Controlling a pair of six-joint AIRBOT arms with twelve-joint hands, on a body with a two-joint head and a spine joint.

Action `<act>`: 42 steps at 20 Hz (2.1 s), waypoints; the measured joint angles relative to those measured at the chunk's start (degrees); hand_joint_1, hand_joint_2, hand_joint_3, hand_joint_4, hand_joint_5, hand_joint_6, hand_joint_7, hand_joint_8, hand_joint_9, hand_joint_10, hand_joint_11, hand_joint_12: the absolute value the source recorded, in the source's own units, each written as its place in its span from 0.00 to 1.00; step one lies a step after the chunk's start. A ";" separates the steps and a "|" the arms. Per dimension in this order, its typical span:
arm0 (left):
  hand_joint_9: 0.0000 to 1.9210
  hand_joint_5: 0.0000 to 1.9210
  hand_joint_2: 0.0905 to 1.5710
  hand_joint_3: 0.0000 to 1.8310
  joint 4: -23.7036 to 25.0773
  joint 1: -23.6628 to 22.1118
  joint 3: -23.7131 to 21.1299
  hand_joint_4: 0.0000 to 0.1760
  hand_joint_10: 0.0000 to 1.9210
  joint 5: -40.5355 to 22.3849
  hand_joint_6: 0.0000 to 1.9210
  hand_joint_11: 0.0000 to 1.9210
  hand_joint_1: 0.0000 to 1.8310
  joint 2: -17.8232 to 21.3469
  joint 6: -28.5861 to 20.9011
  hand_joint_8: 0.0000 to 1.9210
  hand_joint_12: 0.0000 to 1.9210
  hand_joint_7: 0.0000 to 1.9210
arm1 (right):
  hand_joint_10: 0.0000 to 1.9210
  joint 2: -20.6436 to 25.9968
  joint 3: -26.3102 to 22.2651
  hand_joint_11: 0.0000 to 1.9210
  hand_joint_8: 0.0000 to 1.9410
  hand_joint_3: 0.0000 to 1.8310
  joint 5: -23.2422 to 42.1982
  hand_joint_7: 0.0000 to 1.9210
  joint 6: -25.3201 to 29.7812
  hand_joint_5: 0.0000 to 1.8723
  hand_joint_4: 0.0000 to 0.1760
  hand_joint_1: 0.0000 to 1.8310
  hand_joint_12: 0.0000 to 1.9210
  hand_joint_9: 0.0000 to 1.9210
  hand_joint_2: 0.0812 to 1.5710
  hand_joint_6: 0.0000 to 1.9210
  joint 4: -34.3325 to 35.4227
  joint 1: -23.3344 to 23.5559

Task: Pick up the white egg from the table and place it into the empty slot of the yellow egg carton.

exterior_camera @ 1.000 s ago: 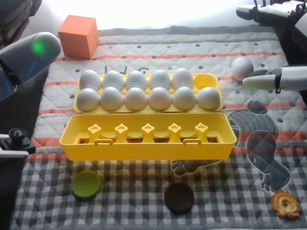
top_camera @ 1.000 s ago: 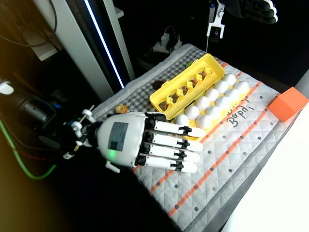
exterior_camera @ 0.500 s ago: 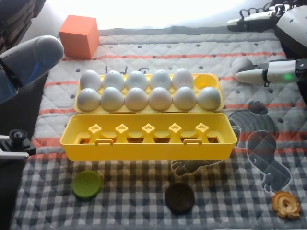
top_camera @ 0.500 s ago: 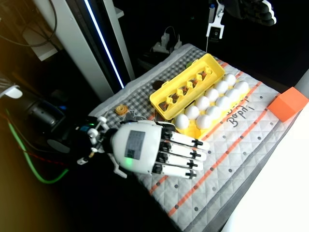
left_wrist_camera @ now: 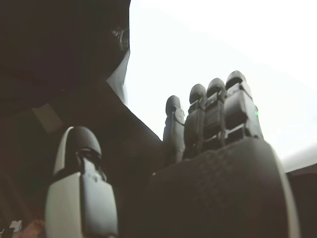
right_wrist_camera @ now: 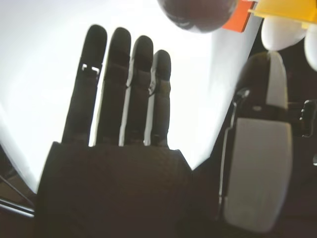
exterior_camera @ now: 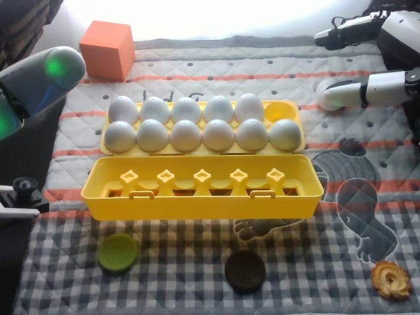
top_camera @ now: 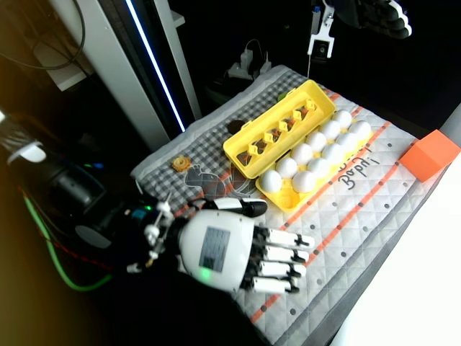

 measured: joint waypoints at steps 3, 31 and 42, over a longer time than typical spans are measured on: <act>0.02 0.14 0.57 0.00 0.00 0.00 0.00 0.69 0.00 0.04 0.00 0.00 0.27 0.00 0.00 0.00 0.00 0.06 | 0.00 -0.11 0.00 0.19 0.00 0.00 -0.57 0.40 -0.15 0.37 0.00 0.42 0.51 0.38 0.52 0.00 -0.09 0.48; 0.01 0.14 0.58 0.00 -0.37 0.59 -0.20 0.50 0.00 -0.07 0.00 0.00 0.27 0.11 -0.02 0.00 0.00 0.06 | 0.01 4.31 -6.25 0.24 0.00 0.00 -6.45 0.44 -11.96 0.41 0.03 0.41 0.52 0.45 0.51 0.01 -1.16 2.25; 0.01 0.13 0.58 0.00 0.04 0.11 -0.72 0.46 0.00 2.05 0.00 0.00 0.27 0.85 -0.09 0.00 0.00 0.05 | 0.01 4.09 -12.00 0.16 0.00 0.00 -3.52 0.44 -19.21 0.41 0.00 0.37 0.76 0.45 0.51 0.00 15.10 2.60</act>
